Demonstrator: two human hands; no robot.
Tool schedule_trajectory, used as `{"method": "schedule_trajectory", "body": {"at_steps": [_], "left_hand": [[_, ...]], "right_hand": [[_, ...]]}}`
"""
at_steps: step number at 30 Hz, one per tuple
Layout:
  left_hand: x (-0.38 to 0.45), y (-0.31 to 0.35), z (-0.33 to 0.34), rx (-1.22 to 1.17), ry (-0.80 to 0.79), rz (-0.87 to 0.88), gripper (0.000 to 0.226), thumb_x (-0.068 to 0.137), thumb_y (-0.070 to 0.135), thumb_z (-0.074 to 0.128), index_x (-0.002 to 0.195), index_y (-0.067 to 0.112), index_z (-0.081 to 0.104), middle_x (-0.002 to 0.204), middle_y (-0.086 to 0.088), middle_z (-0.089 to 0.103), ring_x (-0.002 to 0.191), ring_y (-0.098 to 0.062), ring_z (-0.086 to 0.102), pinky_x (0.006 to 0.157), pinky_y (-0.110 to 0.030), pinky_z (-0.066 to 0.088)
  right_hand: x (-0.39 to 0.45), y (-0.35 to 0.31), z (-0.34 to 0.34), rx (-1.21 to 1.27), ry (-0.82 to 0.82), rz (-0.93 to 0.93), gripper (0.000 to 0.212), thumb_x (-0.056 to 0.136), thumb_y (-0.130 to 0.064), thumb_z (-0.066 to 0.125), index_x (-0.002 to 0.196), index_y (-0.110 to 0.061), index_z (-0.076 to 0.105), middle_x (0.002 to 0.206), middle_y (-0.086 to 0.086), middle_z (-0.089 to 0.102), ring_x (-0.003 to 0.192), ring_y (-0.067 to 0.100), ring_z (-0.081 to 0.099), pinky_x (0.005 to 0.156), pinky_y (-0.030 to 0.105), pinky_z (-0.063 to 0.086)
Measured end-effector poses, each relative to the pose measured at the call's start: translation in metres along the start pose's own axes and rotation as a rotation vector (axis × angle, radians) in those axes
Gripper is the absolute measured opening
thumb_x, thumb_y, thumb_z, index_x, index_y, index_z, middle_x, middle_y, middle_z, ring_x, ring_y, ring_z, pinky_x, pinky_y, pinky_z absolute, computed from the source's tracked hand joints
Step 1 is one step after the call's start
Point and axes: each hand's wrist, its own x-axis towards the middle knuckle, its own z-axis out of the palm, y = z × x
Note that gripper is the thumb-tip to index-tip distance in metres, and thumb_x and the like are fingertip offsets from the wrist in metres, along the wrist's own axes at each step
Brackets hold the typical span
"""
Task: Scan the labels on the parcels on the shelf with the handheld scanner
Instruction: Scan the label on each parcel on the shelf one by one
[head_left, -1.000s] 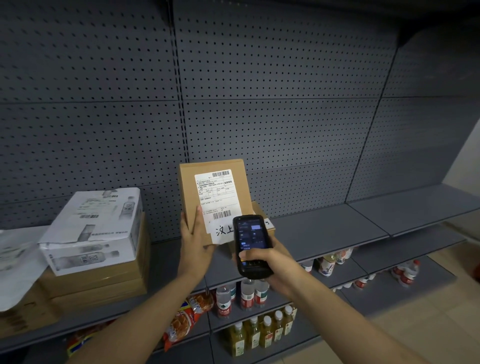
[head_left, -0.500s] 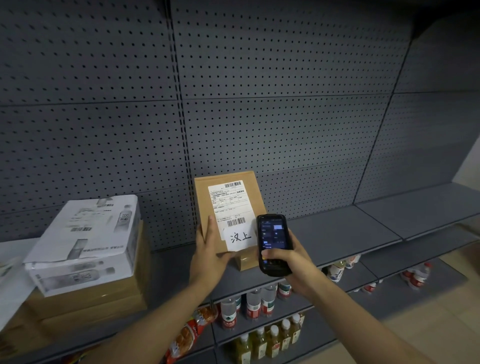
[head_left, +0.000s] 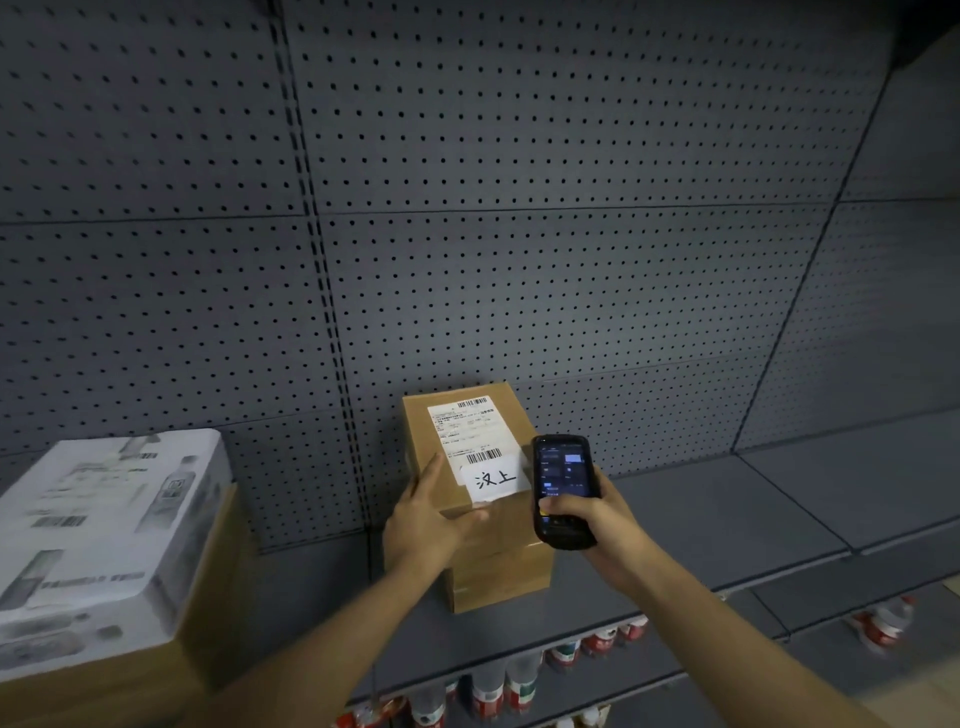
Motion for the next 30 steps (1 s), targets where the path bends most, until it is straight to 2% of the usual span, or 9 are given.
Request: {"method": "schedule_trajectory", "body": {"at_steps": [5, 11, 16, 21, 30], "left_hand": [[0.016, 0.004, 0.021, -0.008, -0.033, -0.053, 0.097, 0.063, 0.057, 0.078, 0.144, 0.045, 0.026, 0.146, 0.004, 0.044, 0.127, -0.021, 0.049, 0.096, -0.036, 0.049], [0.034, -0.009, 0.038, -0.08, -0.105, -0.097, 0.098, 0.061, 0.055, 0.08, 0.144, 0.044, 0.028, 0.145, 0.005, 0.046, 0.127, -0.018, 0.05, 0.097, -0.035, 0.049], [0.049, -0.017, 0.044, -0.088, -0.15, -0.086, 0.098, 0.065, 0.047, 0.081, 0.145, 0.044, 0.025, 0.148, 0.005, 0.041, 0.131, -0.019, 0.045, 0.099, -0.035, 0.048], [0.053, -0.022, 0.046, 0.016, -0.162, -0.049, 0.097, 0.068, 0.054, 0.076, 0.146, 0.044, 0.02, 0.148, 0.004, 0.041, 0.127, -0.021, 0.048, 0.097, -0.039, 0.049], [0.051, -0.022, 0.043, 0.099, -0.186, -0.013, 0.096, 0.07, 0.062, 0.068, 0.146, 0.046, 0.012, 0.149, 0.003, 0.036, 0.128, -0.022, 0.047, 0.096, -0.042, 0.049]], "right_hand": [[0.025, -0.001, -0.014, -0.014, 0.0, 0.022, 0.073, 0.058, -0.003, 0.075, 0.127, -0.019, 0.057, 0.118, 0.01, 0.071, 0.109, 0.03, 0.066, 0.071, 0.035, 0.056], [0.046, 0.008, -0.02, -0.023, 0.051, 0.066, 0.08, 0.053, -0.006, 0.078, 0.128, -0.02, 0.055, 0.117, 0.012, 0.07, 0.108, 0.031, 0.066, 0.076, 0.038, 0.055], [0.058, 0.012, -0.019, -0.026, 0.075, 0.084, 0.078, 0.053, -0.003, 0.075, 0.125, -0.019, 0.053, 0.115, 0.013, 0.07, 0.104, 0.031, 0.067, 0.072, 0.037, 0.055], [0.068, 0.021, -0.019, -0.034, 0.106, 0.094, 0.084, 0.05, -0.001, 0.078, 0.128, -0.02, 0.051, 0.116, 0.014, 0.069, 0.105, 0.033, 0.066, 0.077, 0.039, 0.054], [0.072, 0.013, -0.012, -0.063, 0.101, 0.093, 0.086, 0.049, 0.0, 0.076, 0.128, -0.018, 0.05, 0.113, 0.012, 0.069, 0.102, 0.029, 0.067, 0.071, 0.035, 0.054]]}}
